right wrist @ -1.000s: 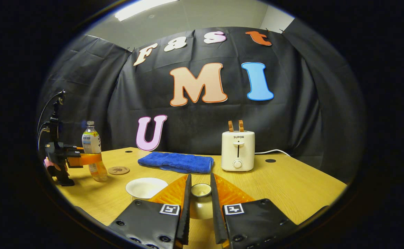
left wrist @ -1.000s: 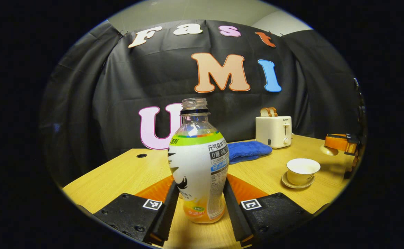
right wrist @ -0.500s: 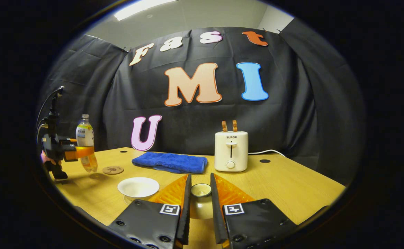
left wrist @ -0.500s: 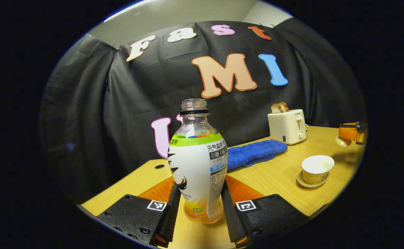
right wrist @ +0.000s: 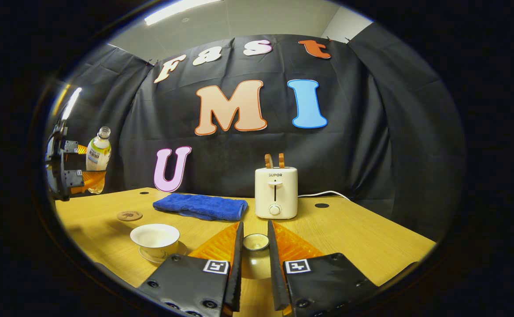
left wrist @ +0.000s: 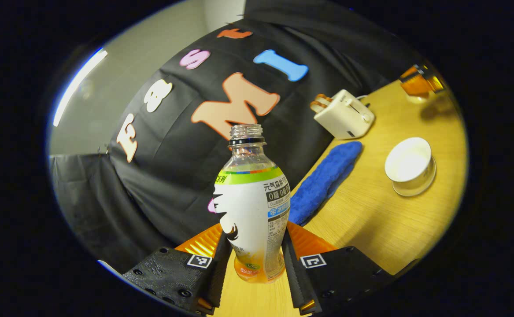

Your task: Open the teacup lid with one hand, grasp the water bottle and pour water into the teacup with the other hand; after pouring, place the water bottle on the coaster and then close the teacup lid.

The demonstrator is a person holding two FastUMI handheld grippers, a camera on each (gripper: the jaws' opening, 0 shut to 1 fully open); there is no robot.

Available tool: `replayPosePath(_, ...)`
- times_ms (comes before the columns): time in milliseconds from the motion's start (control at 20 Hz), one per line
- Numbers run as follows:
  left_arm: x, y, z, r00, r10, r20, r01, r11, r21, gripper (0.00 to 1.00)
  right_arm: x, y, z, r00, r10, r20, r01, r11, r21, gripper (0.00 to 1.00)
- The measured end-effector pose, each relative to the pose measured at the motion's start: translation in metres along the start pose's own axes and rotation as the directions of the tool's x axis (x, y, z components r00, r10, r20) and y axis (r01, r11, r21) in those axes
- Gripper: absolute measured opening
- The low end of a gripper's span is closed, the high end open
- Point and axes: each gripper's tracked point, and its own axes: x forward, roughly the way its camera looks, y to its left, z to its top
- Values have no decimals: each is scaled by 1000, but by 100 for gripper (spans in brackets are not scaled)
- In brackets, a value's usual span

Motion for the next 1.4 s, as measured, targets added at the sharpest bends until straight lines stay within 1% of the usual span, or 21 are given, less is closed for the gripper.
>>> replayPosePath(100, -4, -16, 5, 999, -36, -3, 36, 993, 113, 58, 0, -5, 0, 1000, -11, 1, 11, 1000, 0, 32)
replayPosePath(200, 1, -39, 8, 995, -95, -6, 94, 975, 202, 58, 0, -8, 0, 1000, -17, 1, 17, 1000, 0, 32)
replayPosePath(300, 7, -57, 9, 990, -139, -22, 140, 953, 270, 58, 0, -11, 0, 1000, -23, 2, 23, 1000, 0, 32)
replayPosePath(450, 11, -62, 13, 985, -168, -37, 169, 916, 363, 59, 1, -12, 0, 1000, -27, 2, 27, 1000, -1, 32)
replayPosePath(600, 13, -68, 12, 980, -189, -62, 198, 881, 429, 58, 1, -12, 0, 1000, -28, 2, 28, 1000, -1, 32)
replayPosePath(700, 15, -71, 11, 976, -199, -84, 215, 853, 476, 58, 1, -12, 0, 1000, -29, 2, 29, 1000, -1, 32)
replayPosePath(850, 13, -74, 3, 970, -212, -116, 241, 817, 524, 58, 1, -12, -1, 1000, -29, 2, 29, 1000, -1, 32)
replayPosePath(1000, 14, -73, 2, 970, -207, -125, 241, 782, 575, 58, 1, -13, -1, 1000, -30, 3, 30, 1000, -1, 32)
replayPosePath(1050, 15, -70, 0, 970, -204, -129, 241, 774, 586, 55, 1, -13, -1, 1000, -30, 2, 30, 1000, -1, 32)
replayPosePath(1150, 15, -69, -1, 969, -208, -133, 246, 760, 602, 56, 1, -13, -1, 1000, -31, 2, 31, 1000, -2, 32)
replayPosePath(1400, 17, -68, -5, 967, -204, -154, 254, 702, 666, 57, 1, -13, -1, 1000, -31, 2, 31, 1000, -1, 32)
